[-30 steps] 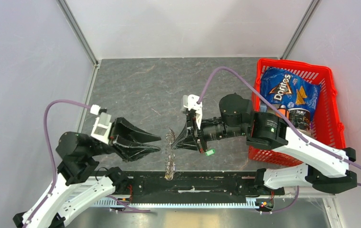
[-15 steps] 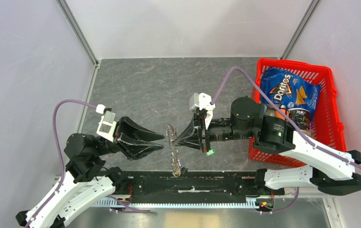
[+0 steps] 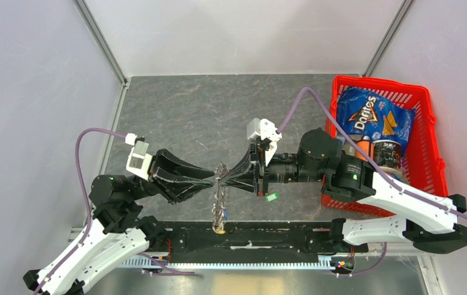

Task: Put the keys on the keyring

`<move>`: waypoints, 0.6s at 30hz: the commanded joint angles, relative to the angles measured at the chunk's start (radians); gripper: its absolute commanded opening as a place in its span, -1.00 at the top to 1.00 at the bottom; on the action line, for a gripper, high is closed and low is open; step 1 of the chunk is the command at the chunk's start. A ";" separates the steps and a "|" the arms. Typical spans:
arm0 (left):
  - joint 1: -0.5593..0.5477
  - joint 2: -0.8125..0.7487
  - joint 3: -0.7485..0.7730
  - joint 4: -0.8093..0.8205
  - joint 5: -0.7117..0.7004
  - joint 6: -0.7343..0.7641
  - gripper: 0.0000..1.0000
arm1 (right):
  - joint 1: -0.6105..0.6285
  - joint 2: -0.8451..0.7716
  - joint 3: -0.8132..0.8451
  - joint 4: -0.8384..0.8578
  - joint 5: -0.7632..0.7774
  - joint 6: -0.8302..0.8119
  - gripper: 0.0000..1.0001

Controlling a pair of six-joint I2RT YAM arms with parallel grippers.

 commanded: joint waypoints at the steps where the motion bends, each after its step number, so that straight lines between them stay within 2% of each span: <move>1: 0.001 0.007 -0.015 0.091 -0.022 -0.050 0.22 | 0.007 -0.033 -0.013 0.150 0.032 0.032 1.00; 18: 0.001 0.008 -0.039 0.149 -0.027 -0.071 0.35 | 0.010 -0.045 -0.067 0.254 0.071 0.066 1.00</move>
